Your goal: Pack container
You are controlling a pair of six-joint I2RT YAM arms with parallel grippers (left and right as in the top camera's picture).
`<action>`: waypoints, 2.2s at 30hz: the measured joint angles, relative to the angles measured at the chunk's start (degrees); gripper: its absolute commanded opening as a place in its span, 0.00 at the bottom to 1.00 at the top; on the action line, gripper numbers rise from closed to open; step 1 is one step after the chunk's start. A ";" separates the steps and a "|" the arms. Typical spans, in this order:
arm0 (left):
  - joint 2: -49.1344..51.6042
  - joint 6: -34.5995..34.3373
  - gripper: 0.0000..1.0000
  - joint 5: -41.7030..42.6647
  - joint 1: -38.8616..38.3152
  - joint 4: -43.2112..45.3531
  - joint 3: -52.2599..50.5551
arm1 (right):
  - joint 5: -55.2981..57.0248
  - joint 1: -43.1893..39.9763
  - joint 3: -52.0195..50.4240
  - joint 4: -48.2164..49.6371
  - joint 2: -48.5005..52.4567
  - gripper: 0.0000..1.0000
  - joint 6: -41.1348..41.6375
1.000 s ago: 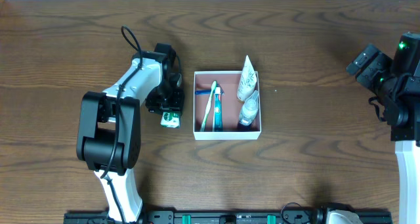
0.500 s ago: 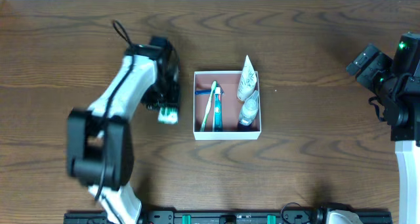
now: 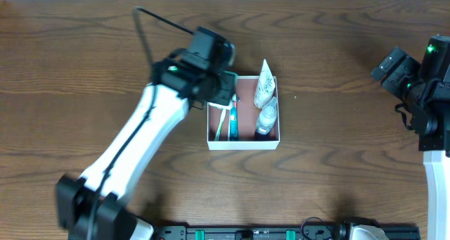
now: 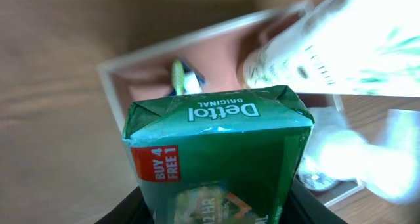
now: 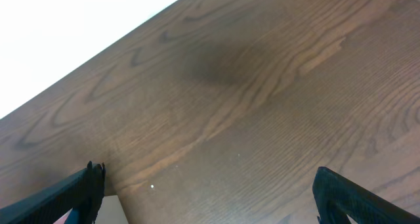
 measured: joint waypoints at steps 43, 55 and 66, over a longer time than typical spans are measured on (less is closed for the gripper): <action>-28.30 0.02 0.98 -15.58 11.52 -4.61 0.17 | 0.00 0.00 -0.02 0.00 0.00 0.99 0.00; -34.45 1.70 0.98 -20.20 11.52 -10.27 0.17 | 0.00 0.00 -0.02 0.00 0.00 0.99 0.00; -47.58 1.86 0.98 -24.59 18.34 -14.47 -7.39 | 0.00 0.00 -0.02 0.02 0.00 0.99 0.00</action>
